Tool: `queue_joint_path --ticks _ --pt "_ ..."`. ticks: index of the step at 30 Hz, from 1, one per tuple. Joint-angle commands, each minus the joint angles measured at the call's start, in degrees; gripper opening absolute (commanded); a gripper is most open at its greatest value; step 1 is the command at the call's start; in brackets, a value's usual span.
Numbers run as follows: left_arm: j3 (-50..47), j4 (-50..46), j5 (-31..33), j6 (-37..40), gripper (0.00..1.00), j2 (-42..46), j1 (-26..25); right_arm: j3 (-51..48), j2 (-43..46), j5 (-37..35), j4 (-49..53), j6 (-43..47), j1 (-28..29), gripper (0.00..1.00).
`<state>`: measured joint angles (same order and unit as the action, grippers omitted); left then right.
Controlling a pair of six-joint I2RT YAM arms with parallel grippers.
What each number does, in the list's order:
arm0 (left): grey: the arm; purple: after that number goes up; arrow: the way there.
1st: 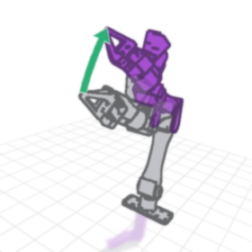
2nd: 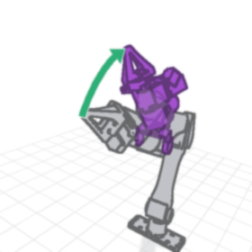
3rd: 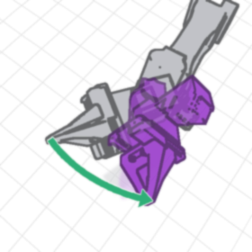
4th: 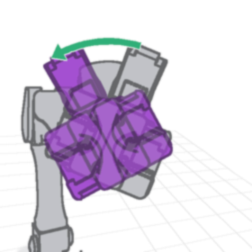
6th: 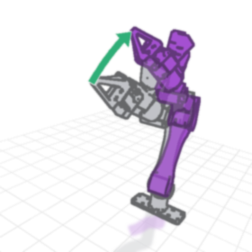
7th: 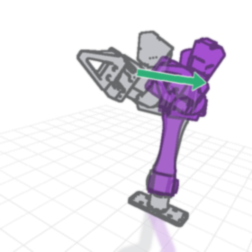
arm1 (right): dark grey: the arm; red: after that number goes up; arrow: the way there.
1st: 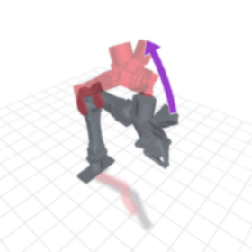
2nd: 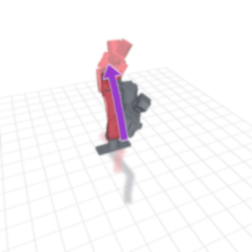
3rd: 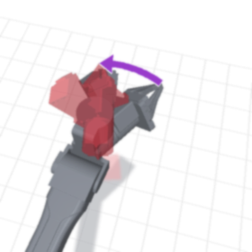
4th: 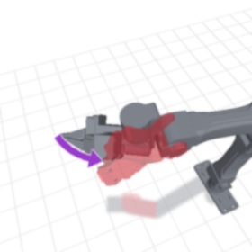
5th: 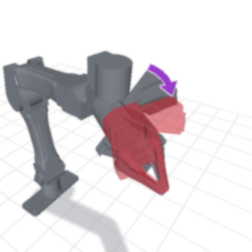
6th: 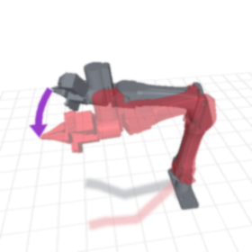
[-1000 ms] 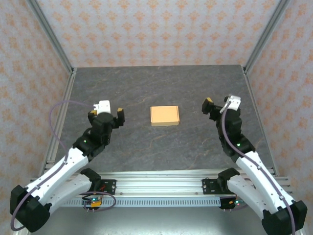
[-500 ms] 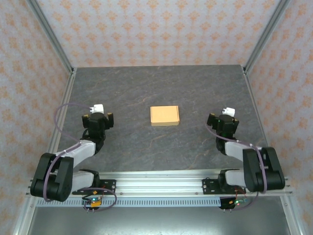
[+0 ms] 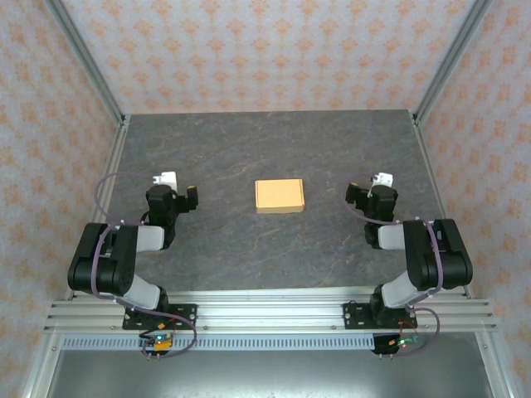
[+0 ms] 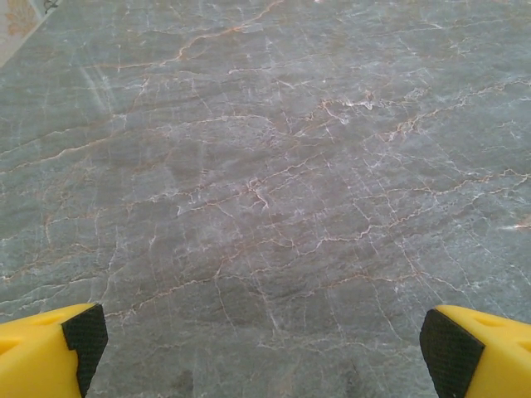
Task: Fold the paper box
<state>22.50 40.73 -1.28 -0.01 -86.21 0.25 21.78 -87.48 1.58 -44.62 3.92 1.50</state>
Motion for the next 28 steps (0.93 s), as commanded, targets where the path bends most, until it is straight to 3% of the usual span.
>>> queue_joint_path --ticks 1,28 --pt "1.61 2.23 0.37 0.18 1.0 0.52 -0.3 1.33 0.34 0.78 -1.58 0.21 -0.43 0.99" --pt "1.84 1.91 1.76 0.91 1.0 0.35 -1.34 2.66 0.56 -1.31 1.29 -0.76 -0.32 0.99"
